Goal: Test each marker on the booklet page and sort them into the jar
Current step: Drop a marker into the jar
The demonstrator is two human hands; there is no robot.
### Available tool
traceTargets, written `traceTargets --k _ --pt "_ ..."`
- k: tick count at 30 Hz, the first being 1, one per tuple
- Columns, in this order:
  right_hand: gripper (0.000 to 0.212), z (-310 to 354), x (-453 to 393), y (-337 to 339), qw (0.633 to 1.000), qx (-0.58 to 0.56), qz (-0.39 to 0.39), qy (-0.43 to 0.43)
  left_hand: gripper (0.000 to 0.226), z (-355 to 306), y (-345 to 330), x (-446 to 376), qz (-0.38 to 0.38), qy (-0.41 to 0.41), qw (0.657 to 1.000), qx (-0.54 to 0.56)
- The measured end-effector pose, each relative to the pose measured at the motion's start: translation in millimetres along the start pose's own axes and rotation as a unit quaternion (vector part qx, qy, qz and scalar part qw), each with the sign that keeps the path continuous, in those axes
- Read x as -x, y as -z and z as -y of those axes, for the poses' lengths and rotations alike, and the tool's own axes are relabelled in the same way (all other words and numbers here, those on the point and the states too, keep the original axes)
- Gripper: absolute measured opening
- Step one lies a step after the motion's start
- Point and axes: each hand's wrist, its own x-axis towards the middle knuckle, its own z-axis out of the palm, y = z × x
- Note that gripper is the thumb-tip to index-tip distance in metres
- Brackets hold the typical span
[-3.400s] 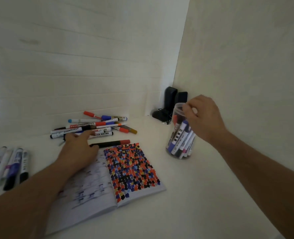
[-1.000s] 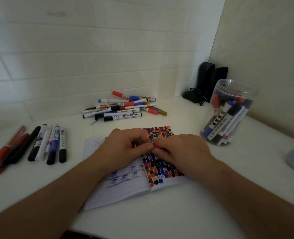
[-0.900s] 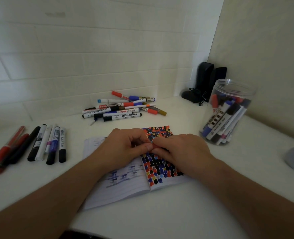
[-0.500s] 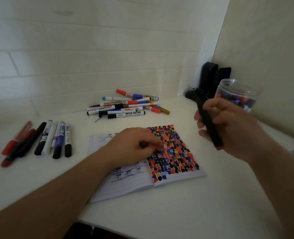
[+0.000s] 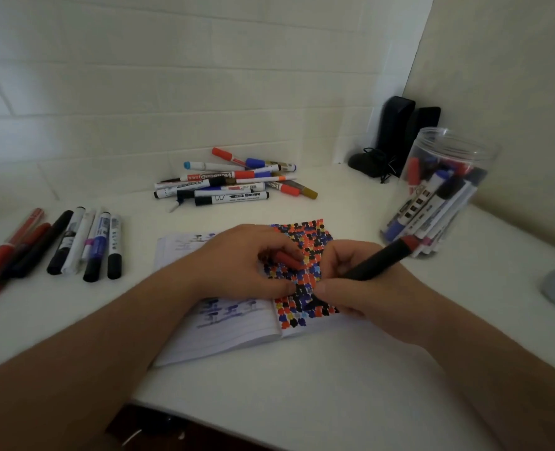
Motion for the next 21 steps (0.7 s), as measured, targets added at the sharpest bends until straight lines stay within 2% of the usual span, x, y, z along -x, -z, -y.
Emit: traceTargets --k 4,7,21 --pt "0.029 -2.5 1.3 -5.3 0.993 0.069 -0.092 -0.008 0.052 -1.4 -0.2 -1.9 0.012 0.002 1.0 -0.004" --pt "0.029 -5.5 -0.6 -7.7 0.988 0.079 -0.126 -0.031 0.049 0.1 -0.5 -1.5 0.016 0.01 1.0 0.006" --pt "0.037 -3.6 -2.6 -13.4 0.986 0.12 -0.108 -0.047 0.05 1.3 -0.5 -1.9 0.016 0.017 1.0 0.001"
